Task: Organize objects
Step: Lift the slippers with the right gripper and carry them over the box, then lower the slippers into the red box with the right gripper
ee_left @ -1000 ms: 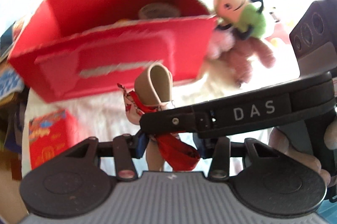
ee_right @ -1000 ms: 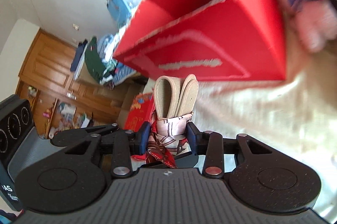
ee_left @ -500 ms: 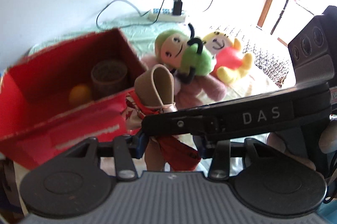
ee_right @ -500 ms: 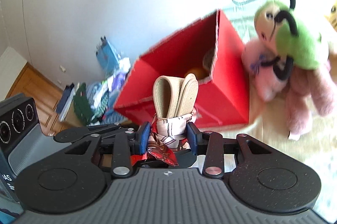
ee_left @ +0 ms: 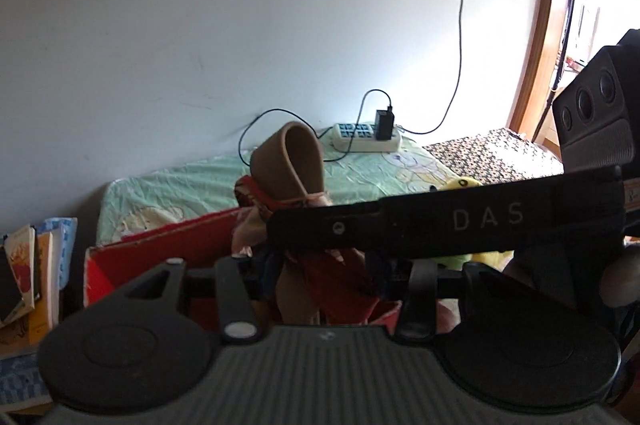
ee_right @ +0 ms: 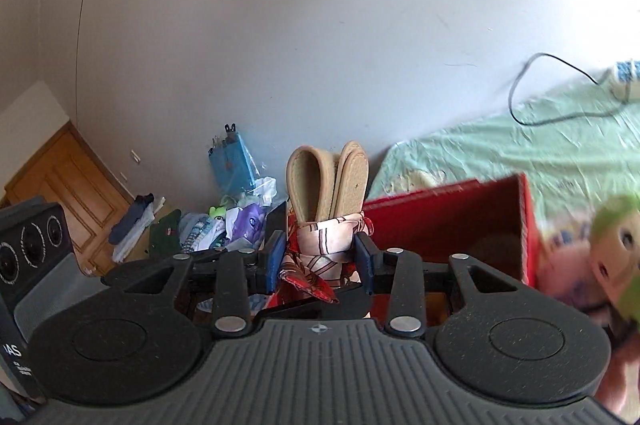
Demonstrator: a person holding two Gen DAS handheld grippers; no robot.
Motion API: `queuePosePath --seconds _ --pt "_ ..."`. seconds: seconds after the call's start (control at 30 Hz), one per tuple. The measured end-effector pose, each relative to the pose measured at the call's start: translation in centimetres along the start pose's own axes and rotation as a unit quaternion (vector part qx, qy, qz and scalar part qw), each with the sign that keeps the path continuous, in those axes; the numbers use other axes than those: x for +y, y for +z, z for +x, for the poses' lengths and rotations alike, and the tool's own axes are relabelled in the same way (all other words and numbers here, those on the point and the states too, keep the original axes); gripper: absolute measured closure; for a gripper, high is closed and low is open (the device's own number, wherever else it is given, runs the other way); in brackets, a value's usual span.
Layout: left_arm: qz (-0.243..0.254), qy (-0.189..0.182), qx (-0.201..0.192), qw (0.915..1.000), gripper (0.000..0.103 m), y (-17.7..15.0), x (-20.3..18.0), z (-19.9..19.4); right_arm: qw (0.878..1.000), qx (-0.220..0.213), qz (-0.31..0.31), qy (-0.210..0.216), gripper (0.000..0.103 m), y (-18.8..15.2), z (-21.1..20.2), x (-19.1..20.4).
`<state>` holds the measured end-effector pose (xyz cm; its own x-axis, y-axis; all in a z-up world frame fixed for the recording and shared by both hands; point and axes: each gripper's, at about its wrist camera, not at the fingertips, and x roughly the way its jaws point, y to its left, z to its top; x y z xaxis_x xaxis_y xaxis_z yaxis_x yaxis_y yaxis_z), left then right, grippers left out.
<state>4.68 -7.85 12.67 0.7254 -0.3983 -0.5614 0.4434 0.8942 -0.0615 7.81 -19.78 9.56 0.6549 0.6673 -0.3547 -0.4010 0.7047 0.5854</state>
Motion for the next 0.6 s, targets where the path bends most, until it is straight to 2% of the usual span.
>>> queuePosePath --seconds 0.13,0.23,0.4,0.6 --pt "-0.024 0.01 0.007 0.9996 0.057 0.5 3.7 1.1 0.999 0.024 -0.021 -0.008 0.063 1.5 3.8 0.7" --pt "-0.042 0.015 0.027 0.9986 0.057 0.0 6.0 2.8 0.998 0.055 -0.015 -0.016 0.063 1.6 6.6 0.3" --pt "-0.076 0.015 0.09 0.993 0.058 -2.6 9.0 6.5 0.991 0.125 0.012 -0.035 0.064 -0.2 11.1 -1.4" --pt "-0.093 0.011 0.159 0.9829 0.058 -5.7 10.4 9.7 0.976 0.206 0.046 -0.059 0.064 -1.7 15.2 -3.3"
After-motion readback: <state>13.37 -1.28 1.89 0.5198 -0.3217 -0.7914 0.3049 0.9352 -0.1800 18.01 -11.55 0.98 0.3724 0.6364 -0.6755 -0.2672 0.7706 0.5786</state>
